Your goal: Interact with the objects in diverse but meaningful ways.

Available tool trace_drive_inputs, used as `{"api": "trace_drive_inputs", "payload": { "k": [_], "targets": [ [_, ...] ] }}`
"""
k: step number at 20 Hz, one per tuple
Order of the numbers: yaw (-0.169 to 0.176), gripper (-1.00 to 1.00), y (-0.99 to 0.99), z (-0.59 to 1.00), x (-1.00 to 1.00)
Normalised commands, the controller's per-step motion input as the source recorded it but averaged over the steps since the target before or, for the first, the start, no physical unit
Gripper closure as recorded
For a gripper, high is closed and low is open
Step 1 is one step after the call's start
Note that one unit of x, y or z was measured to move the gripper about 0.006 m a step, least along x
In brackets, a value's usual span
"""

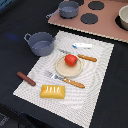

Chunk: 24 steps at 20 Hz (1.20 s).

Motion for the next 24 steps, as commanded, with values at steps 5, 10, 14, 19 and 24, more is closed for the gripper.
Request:
{"api": "trace_drive_inputs", "payload": {
  "k": [5,10,14,19,24],
  "targets": [
    [-0.048,-1.0,0.0,-0.04,0.32],
    [-0.031,-1.0,-0.13,0.0,0.74],
    [-0.04,-1.0,-0.2,-0.06,0.77],
    [-0.021,-1.0,-0.47,-0.11,0.75],
    [0.0,-1.0,-0.48,-0.07,0.79]
  ]
}}
